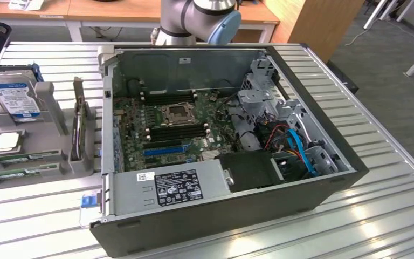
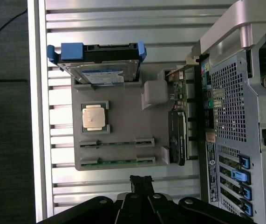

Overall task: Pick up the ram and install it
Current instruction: 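Pick up the ram and move it above insertion slot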

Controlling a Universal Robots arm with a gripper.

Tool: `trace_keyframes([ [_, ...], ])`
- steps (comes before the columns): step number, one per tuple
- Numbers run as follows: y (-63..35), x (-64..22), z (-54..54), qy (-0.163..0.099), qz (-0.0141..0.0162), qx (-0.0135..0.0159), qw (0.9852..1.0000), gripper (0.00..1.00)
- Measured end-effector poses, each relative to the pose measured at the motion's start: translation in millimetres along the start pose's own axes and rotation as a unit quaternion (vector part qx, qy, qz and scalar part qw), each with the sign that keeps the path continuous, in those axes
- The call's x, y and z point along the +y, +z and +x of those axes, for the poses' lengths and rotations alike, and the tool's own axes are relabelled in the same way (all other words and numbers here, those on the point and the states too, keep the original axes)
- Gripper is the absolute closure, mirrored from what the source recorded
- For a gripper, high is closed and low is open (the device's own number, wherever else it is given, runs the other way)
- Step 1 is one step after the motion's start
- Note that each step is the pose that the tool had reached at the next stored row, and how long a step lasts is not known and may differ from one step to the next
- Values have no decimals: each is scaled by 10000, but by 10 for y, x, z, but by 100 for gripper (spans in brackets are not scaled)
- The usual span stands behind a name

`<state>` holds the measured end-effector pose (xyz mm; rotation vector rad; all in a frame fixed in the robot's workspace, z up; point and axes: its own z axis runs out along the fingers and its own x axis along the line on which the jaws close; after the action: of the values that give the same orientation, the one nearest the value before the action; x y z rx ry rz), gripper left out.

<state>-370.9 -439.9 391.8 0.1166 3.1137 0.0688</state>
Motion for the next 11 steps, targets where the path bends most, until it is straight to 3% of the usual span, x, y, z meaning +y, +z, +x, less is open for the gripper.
trace_keyframes([
  [5,0,0,0,-23,1,1,10000,90],
  [11,0,0,0,-304,-3,13,9995,90],
])
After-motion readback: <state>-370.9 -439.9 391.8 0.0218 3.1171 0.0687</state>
